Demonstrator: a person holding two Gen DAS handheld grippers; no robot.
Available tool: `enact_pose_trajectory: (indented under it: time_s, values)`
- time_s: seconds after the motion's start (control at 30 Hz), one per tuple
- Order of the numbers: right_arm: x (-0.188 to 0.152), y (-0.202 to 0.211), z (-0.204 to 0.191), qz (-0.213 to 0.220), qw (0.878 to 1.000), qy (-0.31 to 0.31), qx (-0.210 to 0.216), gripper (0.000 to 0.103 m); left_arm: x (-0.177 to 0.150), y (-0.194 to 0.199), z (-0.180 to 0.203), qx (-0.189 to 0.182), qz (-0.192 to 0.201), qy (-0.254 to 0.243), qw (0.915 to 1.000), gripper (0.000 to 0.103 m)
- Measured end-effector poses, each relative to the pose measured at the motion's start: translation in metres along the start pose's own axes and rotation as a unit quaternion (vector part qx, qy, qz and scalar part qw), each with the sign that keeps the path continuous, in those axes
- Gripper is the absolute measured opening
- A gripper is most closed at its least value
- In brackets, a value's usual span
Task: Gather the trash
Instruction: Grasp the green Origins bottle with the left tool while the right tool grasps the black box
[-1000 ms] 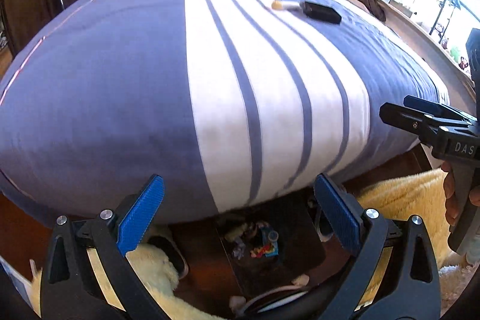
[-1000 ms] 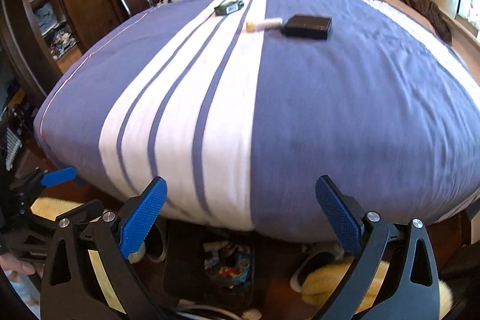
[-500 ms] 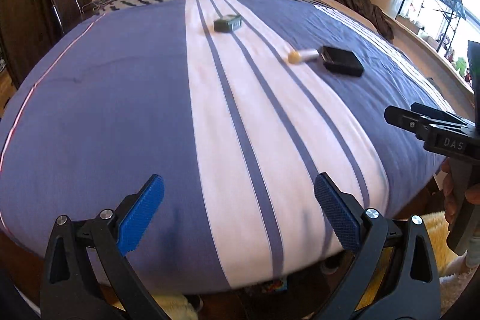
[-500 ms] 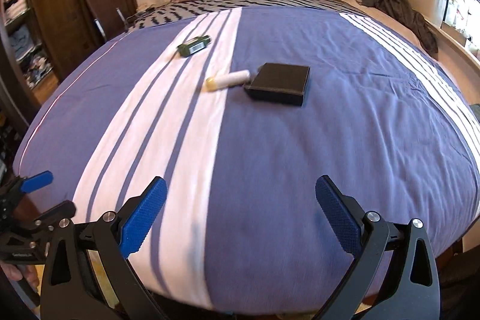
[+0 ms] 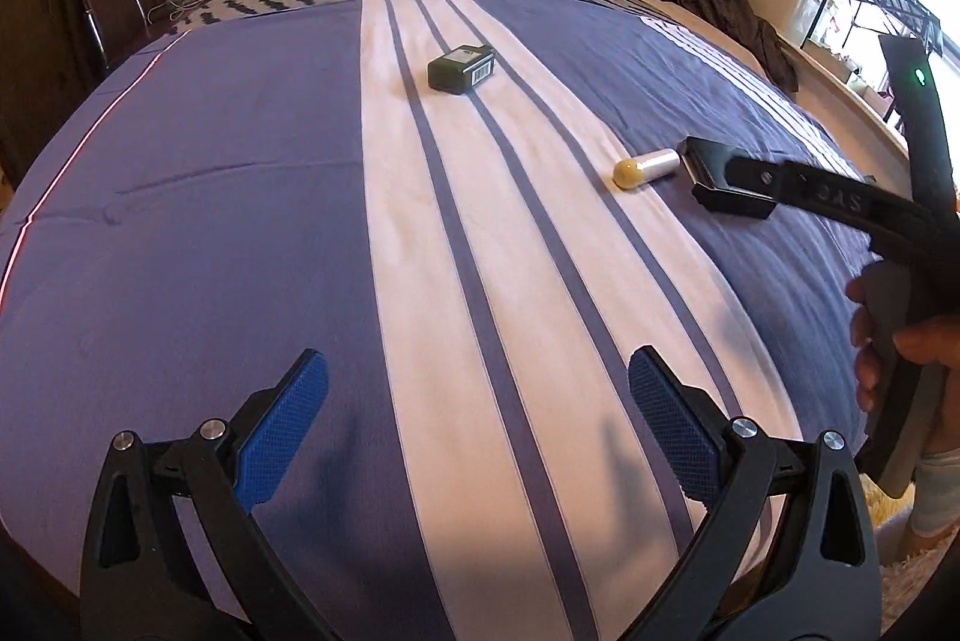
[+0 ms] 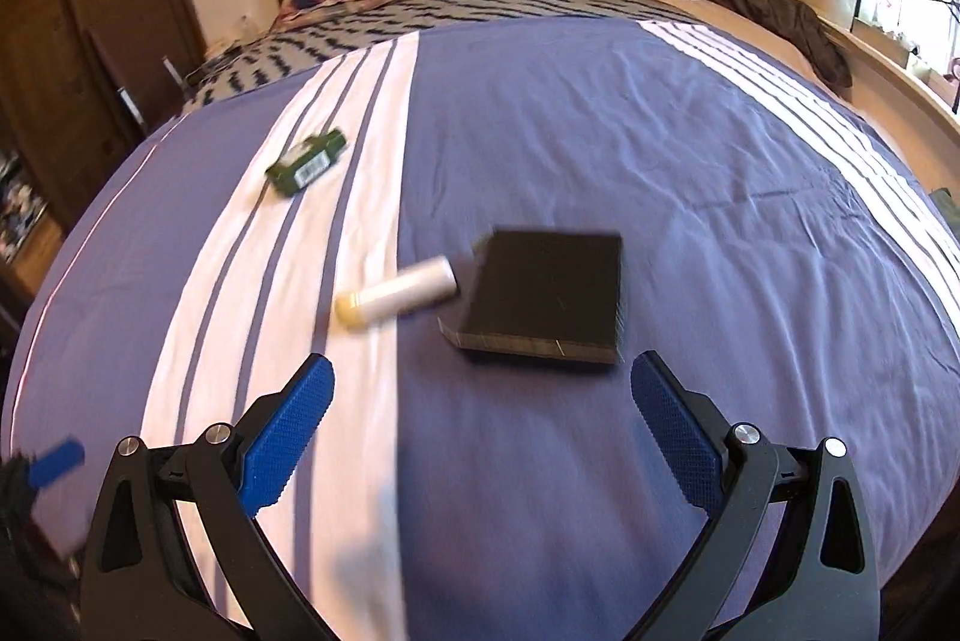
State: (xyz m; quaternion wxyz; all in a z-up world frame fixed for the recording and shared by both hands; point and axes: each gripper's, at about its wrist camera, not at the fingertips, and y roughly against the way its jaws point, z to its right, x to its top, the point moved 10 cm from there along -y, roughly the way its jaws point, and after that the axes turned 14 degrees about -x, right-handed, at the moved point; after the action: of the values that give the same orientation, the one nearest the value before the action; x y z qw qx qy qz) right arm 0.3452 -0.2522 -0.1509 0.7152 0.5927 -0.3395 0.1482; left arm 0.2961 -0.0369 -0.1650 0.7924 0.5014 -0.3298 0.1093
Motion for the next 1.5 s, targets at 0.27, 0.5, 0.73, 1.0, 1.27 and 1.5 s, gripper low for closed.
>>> enact_pose_trajectory:
  time_s: [0.27, 0.5, 0.73, 1.0, 1.27, 1.5]
  values:
    - [0.032, -0.028, -0.042, 0.003, 1.000, 0.002, -0.029, 0.099, 0.019, -0.009, -0.011, -0.001, 0.001, -0.006, 1.0000, 0.095]
    - [0.025, -0.051, -0.058, -0.016, 0.993, 0.068, -0.093, 0.099, 0.043, -0.012, -0.032, 0.000, 0.010, 0.006, 0.9999, 0.095]
    - [0.017, -0.069, -0.022, -0.033, 0.987, 0.068, -0.139, 0.099, 0.076, -0.037, -0.036, 0.008, 0.003, -0.021, 0.9997, 0.095]
    - [0.014, -0.069, 0.006, -0.052, 0.992, 0.035, -0.113, 0.100, 0.123, -0.084, -0.037, 0.020, -0.007, -0.051, 0.9985, 0.095]
    - [0.022, -0.081, 0.013, -0.084, 0.994, 0.001, -0.074, 0.100, 0.164, -0.138, -0.039, 0.021, -0.016, -0.084, 0.9961, 0.095]
    - [0.009, -0.083, -0.003, -0.112, 0.994, -0.018, 0.000, 0.100, 0.197, -0.187, -0.055, 0.017, -0.027, -0.083, 0.9960, 0.095]
